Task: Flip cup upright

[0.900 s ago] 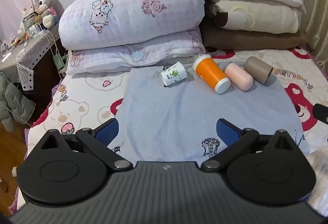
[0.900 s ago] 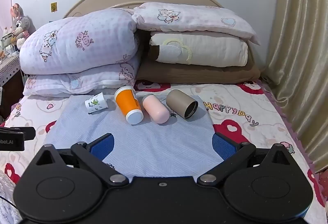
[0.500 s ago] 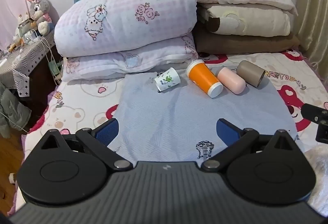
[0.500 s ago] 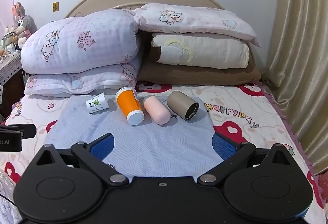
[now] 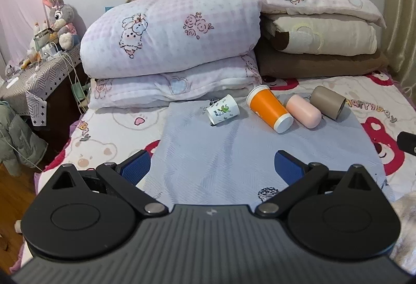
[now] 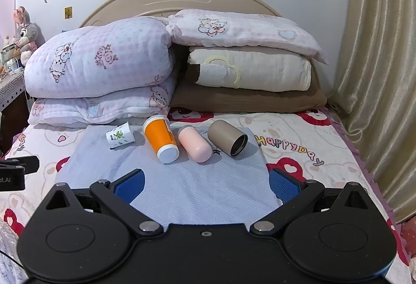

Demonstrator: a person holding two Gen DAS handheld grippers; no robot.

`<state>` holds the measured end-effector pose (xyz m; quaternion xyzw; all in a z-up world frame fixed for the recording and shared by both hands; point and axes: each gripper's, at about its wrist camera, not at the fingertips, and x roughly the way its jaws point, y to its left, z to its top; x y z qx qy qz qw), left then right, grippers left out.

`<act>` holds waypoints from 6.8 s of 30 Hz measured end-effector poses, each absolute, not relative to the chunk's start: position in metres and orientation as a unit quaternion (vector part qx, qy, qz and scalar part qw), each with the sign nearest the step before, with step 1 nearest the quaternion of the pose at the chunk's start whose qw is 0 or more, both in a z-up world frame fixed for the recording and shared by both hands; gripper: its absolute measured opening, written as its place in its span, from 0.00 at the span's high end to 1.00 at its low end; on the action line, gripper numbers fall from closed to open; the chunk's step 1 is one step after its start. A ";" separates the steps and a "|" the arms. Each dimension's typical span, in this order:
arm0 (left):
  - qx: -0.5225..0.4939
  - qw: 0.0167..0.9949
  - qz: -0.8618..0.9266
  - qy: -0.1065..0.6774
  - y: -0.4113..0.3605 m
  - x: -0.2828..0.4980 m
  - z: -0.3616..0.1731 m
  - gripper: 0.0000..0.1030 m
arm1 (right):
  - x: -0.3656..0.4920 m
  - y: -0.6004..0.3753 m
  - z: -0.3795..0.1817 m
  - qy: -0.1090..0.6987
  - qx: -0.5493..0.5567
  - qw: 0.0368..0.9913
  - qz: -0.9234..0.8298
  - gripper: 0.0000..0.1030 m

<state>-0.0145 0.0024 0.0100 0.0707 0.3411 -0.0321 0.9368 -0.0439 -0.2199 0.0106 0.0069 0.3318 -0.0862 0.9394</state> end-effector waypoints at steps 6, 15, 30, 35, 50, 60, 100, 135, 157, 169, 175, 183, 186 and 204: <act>0.060 0.937 -0.040 0.341 0.005 -0.014 0.011 0.00 | -0.044 -0.221 0.011 0.330 0.005 0.940 -0.084 0.00; 0.030 0.939 -0.035 0.341 0.019 -0.010 0.009 0.00 | -0.047 -0.215 0.018 0.316 0.008 0.946 -0.076 0.00; 0.034 0.942 -0.041 0.332 0.018 -0.014 0.012 0.00 | -0.044 -0.214 0.014 0.320 0.006 0.944 -0.077 0.00; 0.033 0.942 -0.040 0.332 0.018 -0.015 0.011 0.00 | -0.044 -0.214 0.015 0.321 0.006 0.944 -0.077 0.00; 0.037 0.940 -0.039 0.337 0.019 -0.016 0.006 0.00 | -0.042 -0.215 0.011 0.323 0.007 0.943 -0.076 0.00; 0.049 0.938 -0.064 0.336 0.002 -0.001 0.021 0.00 | -0.034 -0.216 0.013 0.327 -0.004 0.943 -0.066 0.00; -0.185 0.852 -0.189 0.452 -0.052 0.254 -0.172 0.03 | 0.243 -0.277 -0.189 0.424 -0.120 0.890 0.114 0.34; -0.162 0.813 -0.226 0.511 -0.036 0.205 -0.173 0.02 | 0.153 -0.273 -0.208 0.517 0.253 0.817 0.041 0.34; -0.241 0.747 -0.240 0.571 -0.016 0.202 -0.228 0.05 | 0.126 -0.228 -0.197 0.540 0.194 0.808 0.134 0.24; -0.250 0.728 -0.260 0.583 -0.030 0.211 -0.242 0.44 | 0.150 -0.223 -0.213 0.544 0.180 0.797 0.191 0.33; -0.232 0.745 -0.267 0.565 -0.035 0.202 -0.239 0.44 | 0.146 -0.221 -0.210 0.542 0.171 0.803 0.180 0.33; -0.161 0.788 -0.293 0.517 -0.043 0.186 -0.211 0.44 | 0.134 -0.204 -0.195 0.504 0.100 0.836 0.193 0.33; -0.144 0.786 -0.306 0.518 -0.043 0.184 -0.206 0.44 | 0.126 -0.194 -0.189 0.487 0.052 0.851 0.189 0.33; -0.110 0.840 -0.309 0.432 -0.035 0.174 -0.183 0.44 | 0.115 -0.169 -0.178 0.357 -0.150 0.897 0.211 0.34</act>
